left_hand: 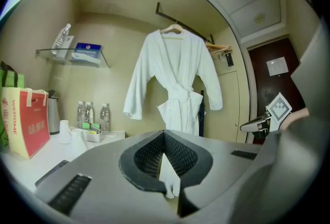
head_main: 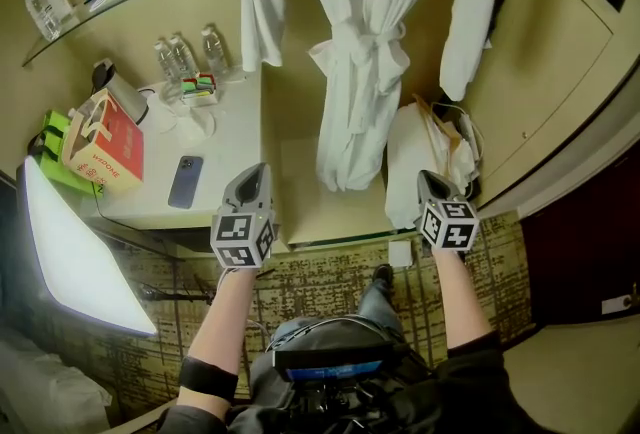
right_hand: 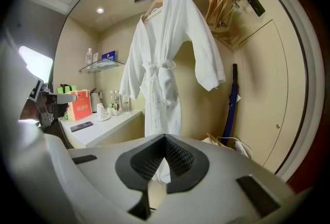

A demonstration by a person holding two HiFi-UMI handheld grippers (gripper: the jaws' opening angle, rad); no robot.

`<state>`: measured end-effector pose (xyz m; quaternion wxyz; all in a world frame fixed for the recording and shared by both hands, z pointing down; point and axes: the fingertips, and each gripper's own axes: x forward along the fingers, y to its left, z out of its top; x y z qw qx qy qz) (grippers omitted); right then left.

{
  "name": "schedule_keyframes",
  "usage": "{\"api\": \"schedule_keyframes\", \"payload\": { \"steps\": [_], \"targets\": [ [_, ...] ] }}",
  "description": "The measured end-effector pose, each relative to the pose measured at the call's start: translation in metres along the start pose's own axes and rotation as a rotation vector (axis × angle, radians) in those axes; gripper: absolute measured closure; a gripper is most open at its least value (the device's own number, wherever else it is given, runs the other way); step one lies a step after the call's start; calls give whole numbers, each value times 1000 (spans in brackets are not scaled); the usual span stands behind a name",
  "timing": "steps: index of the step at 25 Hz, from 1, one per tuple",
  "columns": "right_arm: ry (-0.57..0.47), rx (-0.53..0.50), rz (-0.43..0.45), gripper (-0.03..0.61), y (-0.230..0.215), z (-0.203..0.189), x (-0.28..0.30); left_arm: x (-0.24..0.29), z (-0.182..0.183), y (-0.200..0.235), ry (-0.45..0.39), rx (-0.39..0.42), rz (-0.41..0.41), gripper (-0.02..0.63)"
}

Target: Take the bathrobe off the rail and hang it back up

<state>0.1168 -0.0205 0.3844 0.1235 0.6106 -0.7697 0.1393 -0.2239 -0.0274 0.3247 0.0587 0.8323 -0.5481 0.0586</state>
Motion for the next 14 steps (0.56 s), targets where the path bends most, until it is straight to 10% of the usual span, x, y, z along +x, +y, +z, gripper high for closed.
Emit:
{"api": "schedule_keyframes", "payload": {
  "steps": [14],
  "targets": [
    [14,-15,17,563,-18,0,4,9,-7,-11,26,-9,9,612]
  ]
}}
